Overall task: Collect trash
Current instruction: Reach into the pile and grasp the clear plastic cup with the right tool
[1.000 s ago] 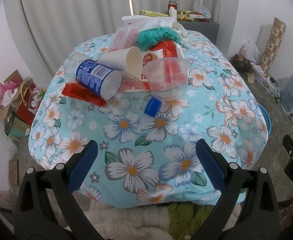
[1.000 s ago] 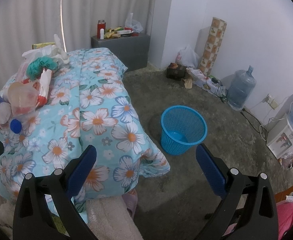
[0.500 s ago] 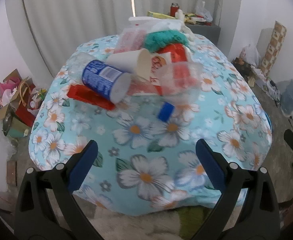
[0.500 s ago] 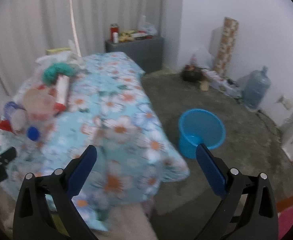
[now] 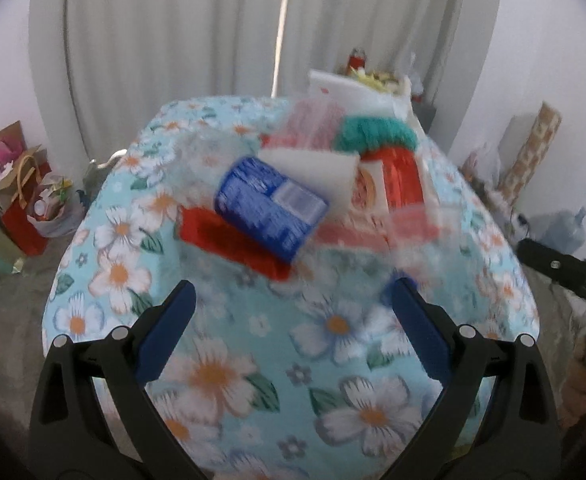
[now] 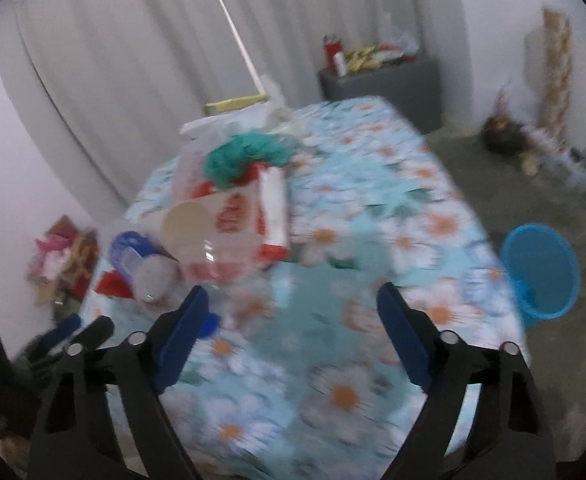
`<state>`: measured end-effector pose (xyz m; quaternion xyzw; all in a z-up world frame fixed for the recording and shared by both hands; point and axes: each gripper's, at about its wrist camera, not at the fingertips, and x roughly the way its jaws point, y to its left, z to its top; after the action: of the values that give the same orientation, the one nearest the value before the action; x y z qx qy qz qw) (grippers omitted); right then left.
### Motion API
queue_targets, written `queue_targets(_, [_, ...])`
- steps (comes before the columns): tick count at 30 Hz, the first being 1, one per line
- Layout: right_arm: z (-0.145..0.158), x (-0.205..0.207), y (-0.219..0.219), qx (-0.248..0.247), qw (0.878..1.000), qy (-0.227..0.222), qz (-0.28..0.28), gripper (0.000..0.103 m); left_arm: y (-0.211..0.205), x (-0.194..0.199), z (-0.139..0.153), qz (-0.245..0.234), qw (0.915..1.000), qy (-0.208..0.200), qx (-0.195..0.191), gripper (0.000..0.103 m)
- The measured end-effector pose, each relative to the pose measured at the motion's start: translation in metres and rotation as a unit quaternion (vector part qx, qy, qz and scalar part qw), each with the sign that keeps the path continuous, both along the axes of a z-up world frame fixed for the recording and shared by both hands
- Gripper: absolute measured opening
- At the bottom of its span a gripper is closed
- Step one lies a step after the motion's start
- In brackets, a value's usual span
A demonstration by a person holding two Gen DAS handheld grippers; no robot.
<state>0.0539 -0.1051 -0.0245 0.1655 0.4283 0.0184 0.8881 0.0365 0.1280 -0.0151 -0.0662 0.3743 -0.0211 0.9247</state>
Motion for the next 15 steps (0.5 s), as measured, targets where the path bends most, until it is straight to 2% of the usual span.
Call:
queue_targets(3, [-0.008, 0.028, -0.007, 0.069, 0.997, 0.02, -0.003, 0.076, 0.012, 0.012, 0.002, 0.017, 0.9998, 0.001, -0.01, 0.094])
queue_targets(5, [-0.011, 0.048, -0.007, 0.087, 0.996, 0.024, -0.002, 0.072, 0.019, 0.021, 0.003, 0.02, 0.9996, 0.0, -0.022, 0.094])
queue_targets(7, [-0.016, 0.065, -0.005, 0.089, 0.995, 0.036, 0.002, 0.064, 0.025, 0.024, 0.004, 0.02, 0.9991, -0.011, -0.037, 0.094])
queue_targets(8, [-0.018, 0.073, -0.003, 0.091, 0.995, 0.042, 0.006, 0.063, 0.027, 0.025, 0.005, 0.021, 0.9987, -0.016, -0.043, 0.094])
queue_targets(11, [-0.035, 0.093, 0.003, 0.099, 0.992, 0.079, 0.019, 0.048, 0.03, 0.026, 0.008, 0.011, 0.9978, -0.031, -0.058, 0.094])
queue_targets(13, [-0.042, 0.094, 0.005, 0.107, 0.989, 0.099, 0.03, 0.039, 0.029, 0.025, 0.009, -0.002, 0.997, -0.041, -0.067, 0.094])
queue_targets(15, [-0.046, 0.089, 0.007, 0.103, 0.988, 0.107, 0.041, 0.034, 0.027, 0.027, 0.011, -0.014, 0.9966, -0.044, -0.068, 0.094])
